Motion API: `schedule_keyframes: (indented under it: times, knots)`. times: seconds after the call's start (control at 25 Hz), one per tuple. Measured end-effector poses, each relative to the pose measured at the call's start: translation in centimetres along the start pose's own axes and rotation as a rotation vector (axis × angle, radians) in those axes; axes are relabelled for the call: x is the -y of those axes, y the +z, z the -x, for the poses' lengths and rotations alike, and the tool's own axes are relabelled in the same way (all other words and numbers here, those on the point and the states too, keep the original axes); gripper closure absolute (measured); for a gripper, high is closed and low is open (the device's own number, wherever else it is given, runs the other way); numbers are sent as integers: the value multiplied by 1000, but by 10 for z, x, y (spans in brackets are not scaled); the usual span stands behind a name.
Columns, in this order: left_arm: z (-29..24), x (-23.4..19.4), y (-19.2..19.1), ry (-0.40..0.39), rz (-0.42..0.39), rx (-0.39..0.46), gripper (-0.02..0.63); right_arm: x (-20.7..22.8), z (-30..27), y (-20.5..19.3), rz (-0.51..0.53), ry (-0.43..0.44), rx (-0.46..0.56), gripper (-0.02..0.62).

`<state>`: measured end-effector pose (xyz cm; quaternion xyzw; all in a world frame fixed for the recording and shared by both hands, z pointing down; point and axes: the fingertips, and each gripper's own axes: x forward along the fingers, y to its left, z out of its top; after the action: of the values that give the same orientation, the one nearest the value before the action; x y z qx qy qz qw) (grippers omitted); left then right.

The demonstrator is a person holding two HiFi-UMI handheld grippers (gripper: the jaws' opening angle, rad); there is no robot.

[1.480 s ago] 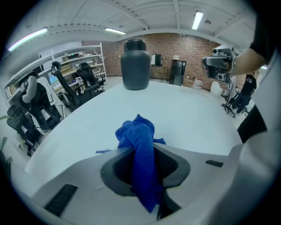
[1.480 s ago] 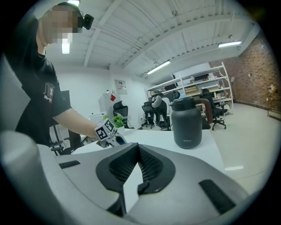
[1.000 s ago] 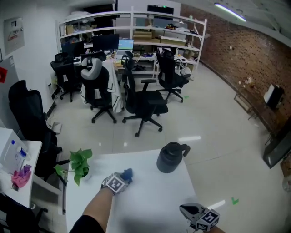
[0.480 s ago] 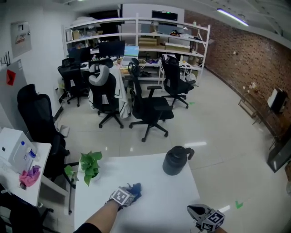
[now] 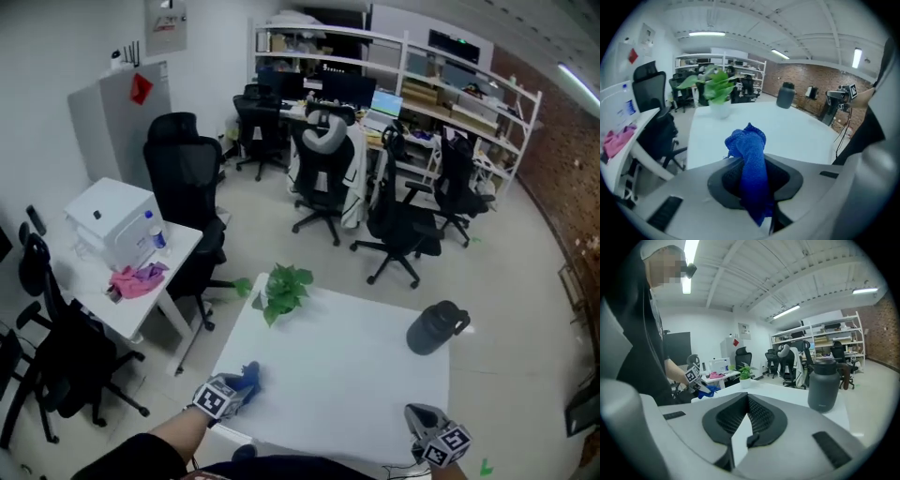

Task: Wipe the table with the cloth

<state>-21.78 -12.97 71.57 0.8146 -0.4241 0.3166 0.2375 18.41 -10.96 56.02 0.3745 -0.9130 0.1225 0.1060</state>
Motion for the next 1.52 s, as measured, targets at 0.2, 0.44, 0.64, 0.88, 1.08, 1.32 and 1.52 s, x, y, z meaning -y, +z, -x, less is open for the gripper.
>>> schedule_keyframes:
  times: [0.2,0.44,0.64,0.88,1.08,1.32,1.52]
  knots:
    - [42,-55,-91,174,102,-62,526,-14,-12,-1,2,18,-44,581]
    - [41,-68,-119,235,105,-78,525,-23,-12,-7,18,10,-92,581]
    - [39,-63,-120,208,30,-45,523,-30,-5,-7,23,3,-108,581]
    - [39,-50,-121,128,43,-90,412,-32,3,-3,18,-10,-96,581]
    - [75,-39,-75,99,57,51,268,-26,15,9,17,-19,-64,581]
    - [144,3,50,-60,112,474,456,-27,18,19,-18,-11,8,583]
    - [144,65,105,-216,130,679,600,-25,24,21,-97,12,84,584]
